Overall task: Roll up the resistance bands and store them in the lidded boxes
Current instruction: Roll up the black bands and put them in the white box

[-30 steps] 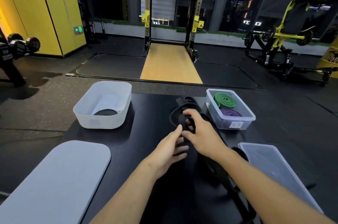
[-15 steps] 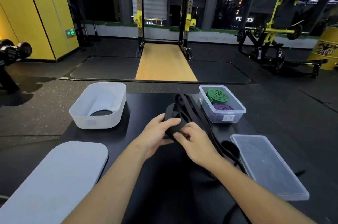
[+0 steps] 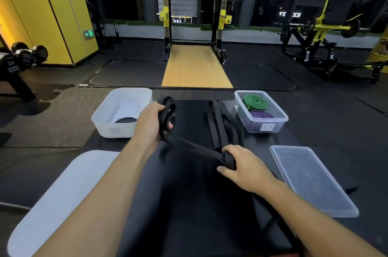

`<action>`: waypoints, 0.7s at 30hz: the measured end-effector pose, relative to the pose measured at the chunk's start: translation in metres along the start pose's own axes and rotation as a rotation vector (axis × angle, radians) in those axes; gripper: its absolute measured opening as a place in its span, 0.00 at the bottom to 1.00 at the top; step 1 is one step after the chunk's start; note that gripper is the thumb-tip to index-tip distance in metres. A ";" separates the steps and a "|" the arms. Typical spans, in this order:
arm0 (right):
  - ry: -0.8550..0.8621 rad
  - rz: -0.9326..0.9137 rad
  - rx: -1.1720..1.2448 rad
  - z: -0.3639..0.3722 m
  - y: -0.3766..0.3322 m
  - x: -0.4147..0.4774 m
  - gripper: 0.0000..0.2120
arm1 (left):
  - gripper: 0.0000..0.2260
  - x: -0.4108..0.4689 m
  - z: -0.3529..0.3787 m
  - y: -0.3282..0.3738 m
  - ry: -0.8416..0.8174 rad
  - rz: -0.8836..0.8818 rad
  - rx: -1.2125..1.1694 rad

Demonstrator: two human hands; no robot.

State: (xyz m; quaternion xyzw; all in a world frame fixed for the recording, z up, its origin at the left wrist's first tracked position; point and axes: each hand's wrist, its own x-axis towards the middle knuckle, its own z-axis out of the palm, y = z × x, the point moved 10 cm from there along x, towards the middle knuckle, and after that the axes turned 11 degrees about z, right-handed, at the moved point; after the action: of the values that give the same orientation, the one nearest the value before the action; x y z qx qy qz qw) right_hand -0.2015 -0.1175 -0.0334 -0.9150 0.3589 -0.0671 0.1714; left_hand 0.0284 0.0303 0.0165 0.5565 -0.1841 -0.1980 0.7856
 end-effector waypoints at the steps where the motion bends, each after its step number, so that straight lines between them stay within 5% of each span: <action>1: -0.001 0.012 -0.042 -0.001 0.002 0.000 0.22 | 0.06 0.004 -0.006 0.001 0.014 0.003 0.029; 7: -0.213 -0.010 -0.175 -0.009 0.001 0.005 0.25 | 0.05 -0.001 -0.029 -0.001 0.010 0.097 0.286; 9: -0.257 -0.014 -0.226 -0.015 0.005 0.006 0.19 | 0.07 -0.002 -0.034 -0.004 -0.012 0.129 0.372; 12: 0.023 0.030 -0.301 -0.049 0.010 0.014 0.10 | 0.12 -0.006 -0.026 -0.005 -0.138 0.201 0.535; 15: 0.294 0.157 -0.418 -0.084 0.017 0.009 0.12 | 0.25 -0.012 -0.014 -0.008 -0.282 0.293 0.856; 18: 0.240 0.200 -0.805 -0.068 0.023 0.004 0.19 | 0.30 -0.016 -0.012 -0.009 -0.305 0.304 0.948; 21: 0.172 0.080 -0.846 -0.047 0.003 -0.001 0.24 | 0.30 -0.011 -0.012 0.002 -0.277 0.305 0.784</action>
State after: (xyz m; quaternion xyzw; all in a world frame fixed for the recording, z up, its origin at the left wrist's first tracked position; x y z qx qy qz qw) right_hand -0.2156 -0.1308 0.0093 -0.8812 0.4030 0.0167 -0.2467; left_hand 0.0248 0.0461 0.0141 0.7473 -0.4287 -0.0678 0.5031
